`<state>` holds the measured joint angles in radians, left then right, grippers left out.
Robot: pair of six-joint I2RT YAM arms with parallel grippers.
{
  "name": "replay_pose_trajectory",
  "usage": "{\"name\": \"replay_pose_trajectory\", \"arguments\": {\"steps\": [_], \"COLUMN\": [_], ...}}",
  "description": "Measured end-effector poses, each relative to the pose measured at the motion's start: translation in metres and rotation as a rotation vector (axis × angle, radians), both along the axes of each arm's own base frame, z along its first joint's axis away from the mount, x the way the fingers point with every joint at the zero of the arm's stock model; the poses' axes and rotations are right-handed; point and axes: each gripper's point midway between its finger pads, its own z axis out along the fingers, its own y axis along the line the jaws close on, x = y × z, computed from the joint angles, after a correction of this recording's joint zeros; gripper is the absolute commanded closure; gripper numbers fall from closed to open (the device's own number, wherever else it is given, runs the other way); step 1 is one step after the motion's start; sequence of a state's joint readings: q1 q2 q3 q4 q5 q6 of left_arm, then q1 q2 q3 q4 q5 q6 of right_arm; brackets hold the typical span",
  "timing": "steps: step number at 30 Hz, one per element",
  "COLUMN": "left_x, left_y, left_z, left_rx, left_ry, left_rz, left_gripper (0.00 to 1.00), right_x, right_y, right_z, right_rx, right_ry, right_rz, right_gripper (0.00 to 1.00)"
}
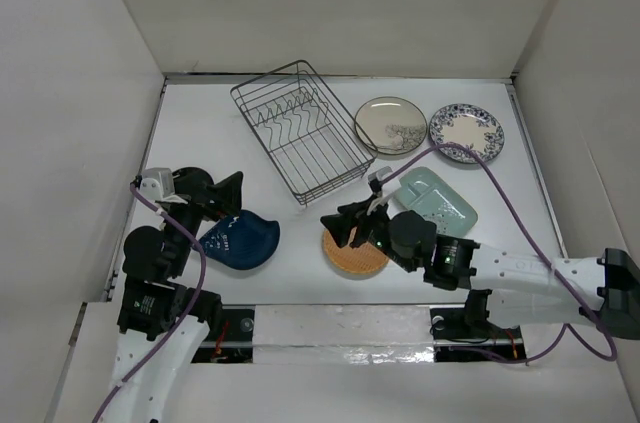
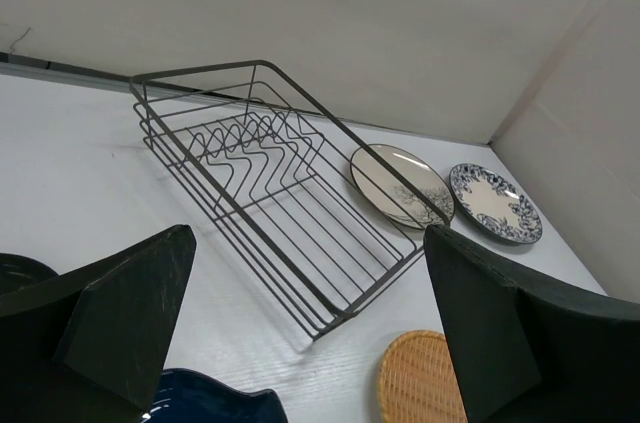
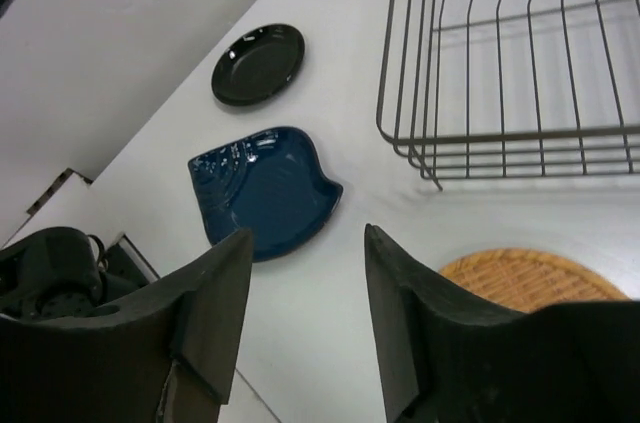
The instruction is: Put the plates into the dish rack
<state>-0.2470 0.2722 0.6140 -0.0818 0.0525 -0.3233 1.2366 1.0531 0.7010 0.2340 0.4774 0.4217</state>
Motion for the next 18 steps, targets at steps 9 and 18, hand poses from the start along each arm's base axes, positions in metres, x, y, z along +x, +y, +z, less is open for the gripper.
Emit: {"name": "replay_pose_trajectory", "arguments": {"steps": [9, 18], "left_x": [-0.001, -0.019], "left_y": [-0.002, -0.004], "left_z": [0.000, 0.017], "left_rx": [0.002, -0.002], "left_ry": [-0.001, -0.091], "left_rz": [-0.015, -0.050], "left_gripper": [0.09, 1.00], "right_x": [-0.020, -0.051], "right_y": [0.015, 0.104], "right_z": [-0.028, -0.096], "right_rx": [0.002, -0.108], "right_ry": [0.122, 0.306], "right_rz": [0.104, 0.264], "right_gripper": [0.38, 1.00]}}
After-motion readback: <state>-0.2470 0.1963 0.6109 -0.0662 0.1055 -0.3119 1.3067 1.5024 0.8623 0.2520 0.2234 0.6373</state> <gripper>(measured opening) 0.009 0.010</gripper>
